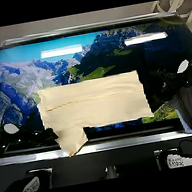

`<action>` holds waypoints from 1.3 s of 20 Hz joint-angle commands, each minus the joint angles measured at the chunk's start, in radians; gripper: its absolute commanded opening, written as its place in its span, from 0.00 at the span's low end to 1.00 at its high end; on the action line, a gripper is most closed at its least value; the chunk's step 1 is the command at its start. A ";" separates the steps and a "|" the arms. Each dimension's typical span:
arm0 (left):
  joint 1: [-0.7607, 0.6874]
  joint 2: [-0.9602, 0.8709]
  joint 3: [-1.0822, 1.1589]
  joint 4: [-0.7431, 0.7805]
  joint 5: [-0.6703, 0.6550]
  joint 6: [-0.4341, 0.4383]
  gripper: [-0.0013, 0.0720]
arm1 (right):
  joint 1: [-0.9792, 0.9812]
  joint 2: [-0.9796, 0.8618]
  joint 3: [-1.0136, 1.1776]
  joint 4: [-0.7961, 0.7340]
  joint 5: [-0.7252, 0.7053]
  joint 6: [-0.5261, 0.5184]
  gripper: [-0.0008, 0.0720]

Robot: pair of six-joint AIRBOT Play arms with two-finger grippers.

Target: Fold the shirts.

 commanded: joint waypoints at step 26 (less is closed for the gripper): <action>-0.029 0.081 0.159 0.018 0.079 -0.005 0.06 | 0.000 -0.032 -0.056 0.161 -0.092 -0.042 0.03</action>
